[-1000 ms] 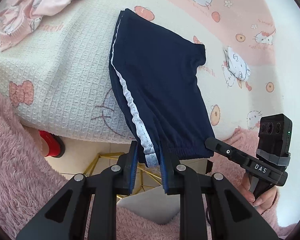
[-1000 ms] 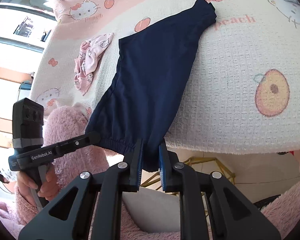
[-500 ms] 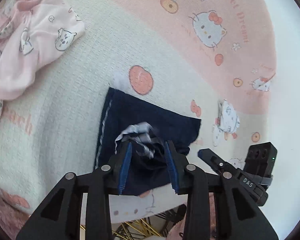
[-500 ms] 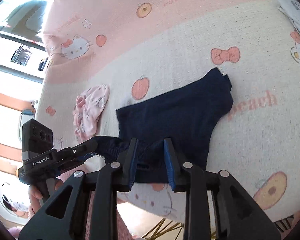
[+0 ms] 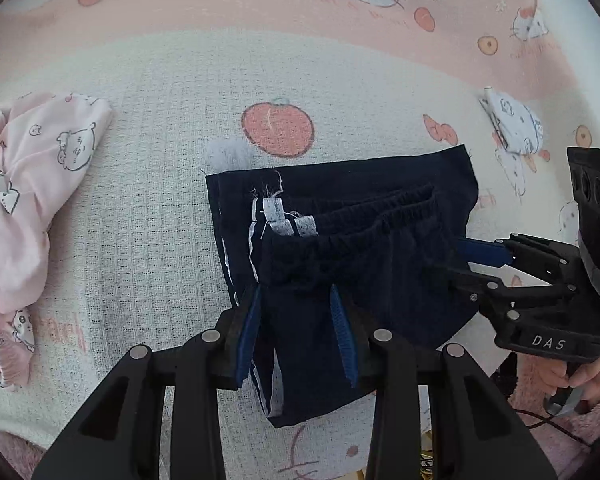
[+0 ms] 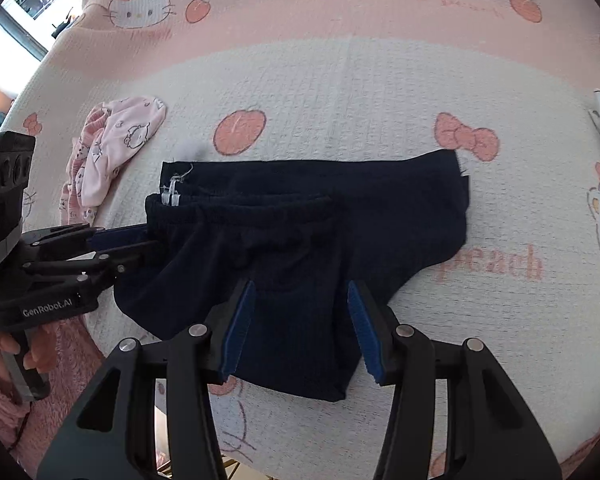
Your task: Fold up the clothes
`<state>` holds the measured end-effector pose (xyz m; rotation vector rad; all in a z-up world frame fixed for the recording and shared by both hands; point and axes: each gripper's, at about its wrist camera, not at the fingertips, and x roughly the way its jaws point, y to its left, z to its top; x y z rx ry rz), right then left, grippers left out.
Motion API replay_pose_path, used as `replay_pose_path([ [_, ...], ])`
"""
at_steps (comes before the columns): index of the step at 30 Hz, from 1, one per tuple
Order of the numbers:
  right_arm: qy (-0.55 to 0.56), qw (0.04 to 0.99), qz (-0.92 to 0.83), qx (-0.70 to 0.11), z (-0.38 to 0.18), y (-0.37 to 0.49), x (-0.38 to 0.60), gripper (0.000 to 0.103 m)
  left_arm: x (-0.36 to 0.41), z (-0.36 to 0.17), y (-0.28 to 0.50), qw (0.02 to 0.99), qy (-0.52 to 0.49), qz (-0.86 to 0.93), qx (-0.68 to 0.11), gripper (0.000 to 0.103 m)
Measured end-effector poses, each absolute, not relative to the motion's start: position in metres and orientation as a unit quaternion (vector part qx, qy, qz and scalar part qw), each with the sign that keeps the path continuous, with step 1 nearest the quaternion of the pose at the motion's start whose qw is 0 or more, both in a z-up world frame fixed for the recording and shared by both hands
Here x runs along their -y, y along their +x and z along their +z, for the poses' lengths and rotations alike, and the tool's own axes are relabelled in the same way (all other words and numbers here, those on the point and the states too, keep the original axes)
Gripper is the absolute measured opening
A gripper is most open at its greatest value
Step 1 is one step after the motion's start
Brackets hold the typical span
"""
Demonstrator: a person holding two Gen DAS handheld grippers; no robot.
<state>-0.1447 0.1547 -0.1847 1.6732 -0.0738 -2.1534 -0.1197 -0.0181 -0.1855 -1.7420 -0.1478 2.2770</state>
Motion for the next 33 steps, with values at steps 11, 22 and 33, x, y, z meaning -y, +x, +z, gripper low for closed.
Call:
replay_pose_path([
  [11, 0.571, 0.197, -0.796, 0.037, -0.166, -0.160, -0.165, 0.009, 0.032, -0.155, -0.126, 0.135, -0.550, 0.822, 0.061, 0.009],
  [22, 0.598, 0.173, -0.781, 0.040, -0.185, -0.180, -0.173, 0.053, 0.052, -0.171, -0.142, 0.127, -0.551, 0.817, 0.116, 0.015],
  [33, 0.565, 0.162, -0.808, 0.027, -0.174, -0.177, -0.169, 0.054, 0.032, -0.147, -0.131, 0.135, -0.489, 0.859, 0.063, 0.021],
])
